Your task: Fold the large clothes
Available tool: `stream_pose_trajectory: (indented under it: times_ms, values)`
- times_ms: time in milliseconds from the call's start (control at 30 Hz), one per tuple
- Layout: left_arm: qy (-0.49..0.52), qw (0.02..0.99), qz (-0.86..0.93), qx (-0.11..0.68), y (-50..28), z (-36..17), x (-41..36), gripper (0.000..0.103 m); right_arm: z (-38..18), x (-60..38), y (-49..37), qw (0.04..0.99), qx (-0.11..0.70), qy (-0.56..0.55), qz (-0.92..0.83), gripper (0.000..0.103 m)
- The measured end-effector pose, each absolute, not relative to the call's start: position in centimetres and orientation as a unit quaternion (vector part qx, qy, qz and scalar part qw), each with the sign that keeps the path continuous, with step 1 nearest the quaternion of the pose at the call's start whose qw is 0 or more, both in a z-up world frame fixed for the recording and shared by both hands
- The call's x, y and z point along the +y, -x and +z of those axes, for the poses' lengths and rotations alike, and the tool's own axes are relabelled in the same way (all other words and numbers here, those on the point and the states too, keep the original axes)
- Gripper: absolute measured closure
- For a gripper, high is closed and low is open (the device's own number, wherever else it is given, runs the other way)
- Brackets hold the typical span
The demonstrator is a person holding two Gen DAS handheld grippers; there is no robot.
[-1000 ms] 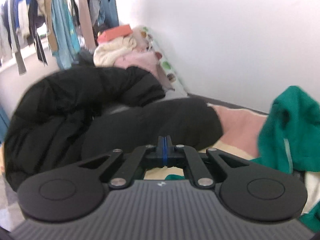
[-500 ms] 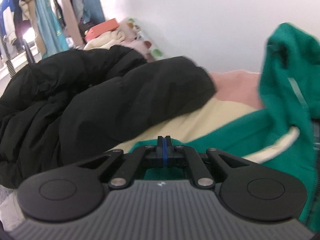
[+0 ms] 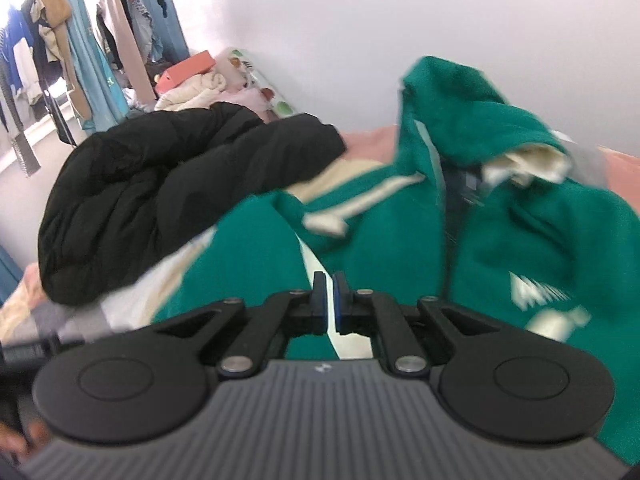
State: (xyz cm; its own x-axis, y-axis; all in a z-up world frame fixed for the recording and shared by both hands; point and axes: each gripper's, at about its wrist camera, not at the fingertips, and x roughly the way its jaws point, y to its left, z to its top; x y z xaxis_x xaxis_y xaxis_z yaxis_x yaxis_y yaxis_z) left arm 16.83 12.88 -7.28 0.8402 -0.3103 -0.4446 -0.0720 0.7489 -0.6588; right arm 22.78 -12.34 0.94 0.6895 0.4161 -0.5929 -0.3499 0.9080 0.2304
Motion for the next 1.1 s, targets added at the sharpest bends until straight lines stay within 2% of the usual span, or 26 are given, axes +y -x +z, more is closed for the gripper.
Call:
stream_pose_trajectory:
  times_ms: [33,100,167,200,267,633,800,867,967,1100]
  values:
    - [0.333,0.899,-0.07,0.275,-16.2,-6.8,12.0,0.055,0.9,-13.0,-21.7,0.917,0.338,-0.047,0.204,0.096]
    - [0.31,0.907,-0.079,0.275,-15.2,-6.0,10.3,0.055,0.7,-14.4,-19.4,0.919,0.345,-0.036,0.19,0.088]
    - [0.289,0.911,-0.091,0.278,-14.1,-5.4,8.5,0.055,0.4,-16.7,-16.1,0.922,0.339,-0.055,0.179,0.043]
    - [0.279,0.913,-0.1,0.28,-13.6,-5.3,7.6,0.055,0.4,-16.7,-16.1,0.922,0.339,-0.055,0.179,0.039]
    - [0.252,0.916,-0.12,0.286,-12.1,-5.3,5.6,0.055,-0.4,-18.5,-13.1,0.92,0.332,-0.095,0.186,0.041]
    - [0.142,0.927,-0.138,0.319,-8.9,-6.6,-1.7,0.055,-2.6,-21.2,-7.0,0.916,0.34,-0.129,0.17,0.042]
    - [0.116,0.927,-0.131,0.331,-9.2,-7.6,-3.1,0.055,-2.9,-20.7,-7.4,0.917,0.338,-0.123,0.176,0.058]
    - [0.107,0.928,-0.127,0.334,-9.5,-7.9,-3.5,0.055,-3.1,-20.5,-7.6,0.917,0.339,-0.118,0.176,0.069]
    - [0.083,0.931,-0.117,0.336,-9.9,-8.1,-3.7,0.055,-3.5,-20.0,-7.5,0.923,0.335,-0.084,0.17,0.076]
    - [0.074,0.931,-0.11,0.34,-10.5,-8.4,-3.3,0.055,-3.7,-19.7,-7.8,0.927,0.329,-0.073,0.167,0.076]
